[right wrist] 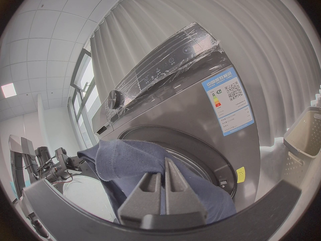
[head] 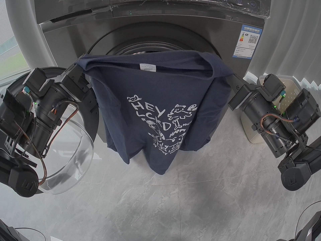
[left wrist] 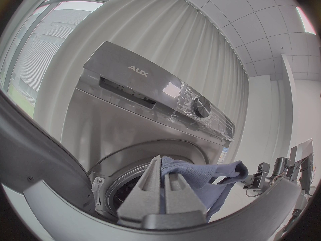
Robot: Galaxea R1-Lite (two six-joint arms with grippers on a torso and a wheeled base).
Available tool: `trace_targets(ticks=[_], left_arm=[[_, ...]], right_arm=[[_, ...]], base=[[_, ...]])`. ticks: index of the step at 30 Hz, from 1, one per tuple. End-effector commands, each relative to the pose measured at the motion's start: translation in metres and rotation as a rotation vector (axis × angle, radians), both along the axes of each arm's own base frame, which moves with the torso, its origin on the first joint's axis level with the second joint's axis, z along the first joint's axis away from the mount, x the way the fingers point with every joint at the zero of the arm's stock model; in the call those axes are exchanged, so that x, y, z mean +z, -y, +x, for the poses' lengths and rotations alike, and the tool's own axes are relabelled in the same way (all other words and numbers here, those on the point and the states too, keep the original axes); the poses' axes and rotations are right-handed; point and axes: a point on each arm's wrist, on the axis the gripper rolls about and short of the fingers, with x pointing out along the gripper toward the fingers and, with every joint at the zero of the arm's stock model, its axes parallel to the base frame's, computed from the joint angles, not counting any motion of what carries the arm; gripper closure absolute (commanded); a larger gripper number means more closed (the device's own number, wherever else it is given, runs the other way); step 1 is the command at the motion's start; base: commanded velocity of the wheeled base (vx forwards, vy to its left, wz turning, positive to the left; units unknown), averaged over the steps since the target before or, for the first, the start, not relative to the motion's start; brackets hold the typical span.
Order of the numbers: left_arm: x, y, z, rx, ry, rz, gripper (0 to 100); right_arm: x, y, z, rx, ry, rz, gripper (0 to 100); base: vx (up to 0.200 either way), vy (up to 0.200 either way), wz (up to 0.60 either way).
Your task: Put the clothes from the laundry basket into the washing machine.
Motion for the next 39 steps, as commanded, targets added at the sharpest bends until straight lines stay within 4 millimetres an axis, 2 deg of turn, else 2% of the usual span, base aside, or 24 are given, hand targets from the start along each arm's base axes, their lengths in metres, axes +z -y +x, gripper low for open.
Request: trace_targets(ticks=[1,8,13,25,30,34,39], left_arm=[[0.004,0.003,-0.003,-0.015,0.013,-0.006,100],[0.003,0.004,-0.002,-0.019,0.008,-0.005,100],[0.003,0.003,-0.003,-0.020,0.010,-0.005,100],[-0.001,0.003,-0.005,-0.021,-0.005,-0.001,100],[-0.002,0.012,-0.009,-0.046,-0.009,0.006,100],[-0.007,0.031,-0.020,-0.131,-0.028,0.019,100],[-0.009,0.038,-0.013,-0.172,-0.034,0.050,100]], right_arm=[[0.003,0.001,-0.001,0.000,0.008,0.006,100],[0.000,-0.003,-0.003,0.011,-0.002,0.001,100],[0.009,0.002,-0.009,0.009,0.022,0.020,100],[0.008,0.003,-0.009,0.007,0.020,0.018,100],[0.007,0.001,-0.009,0.010,0.018,0.016,100],[0.007,0.001,-0.009,0.010,0.018,0.016,100],[0.006,0.003,-0.007,0.004,0.013,0.014,100]], base=[[0.000,0.000,0.00],[0.000,0.000,0.00],[0.000,0.000,0.00],[0.000,0.000,0.00],[0.000,0.000,0.00],[0.000,0.000,0.00],[0.000,0.000,0.00]])
